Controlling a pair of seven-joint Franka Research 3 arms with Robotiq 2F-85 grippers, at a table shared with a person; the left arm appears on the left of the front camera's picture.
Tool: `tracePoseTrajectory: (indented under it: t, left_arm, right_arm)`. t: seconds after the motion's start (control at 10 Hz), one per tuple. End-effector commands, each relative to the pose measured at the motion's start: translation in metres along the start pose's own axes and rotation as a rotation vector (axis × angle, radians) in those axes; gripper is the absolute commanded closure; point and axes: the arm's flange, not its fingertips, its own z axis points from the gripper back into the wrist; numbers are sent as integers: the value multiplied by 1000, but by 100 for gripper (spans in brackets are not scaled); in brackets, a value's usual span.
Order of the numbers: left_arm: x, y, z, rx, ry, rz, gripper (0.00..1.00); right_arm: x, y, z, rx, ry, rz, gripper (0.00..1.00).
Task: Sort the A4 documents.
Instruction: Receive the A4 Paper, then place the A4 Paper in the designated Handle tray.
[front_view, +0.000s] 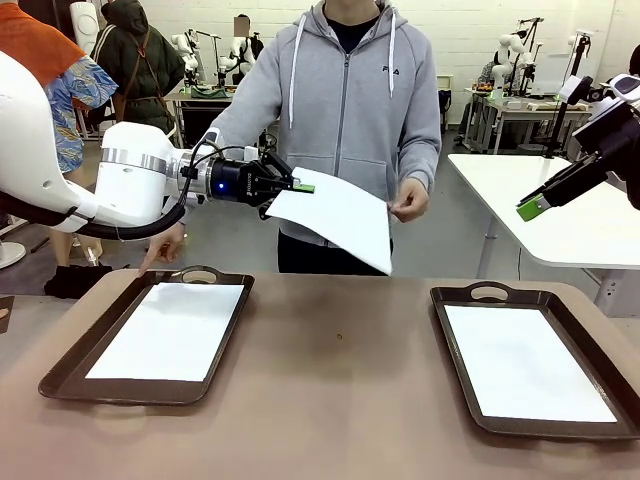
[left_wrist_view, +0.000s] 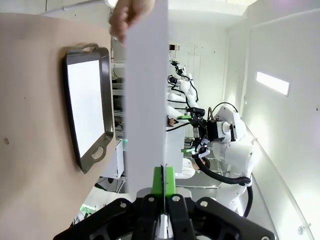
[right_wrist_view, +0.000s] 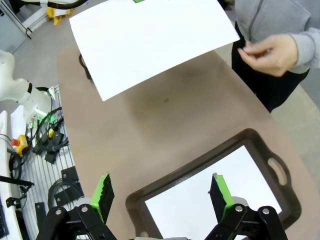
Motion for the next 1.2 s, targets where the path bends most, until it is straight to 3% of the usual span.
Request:
tracePoseTrajectory:
  t: [0.0,1.1]
  left_arm:
    - [0,0,-1,8,-6,-1,100]
    - [0,0,-1,8,-6,-1,100]
  right_arm:
    - [1,0,-1,4,-2,1,0]
    - [1,0,-1,4,-2,1,0]
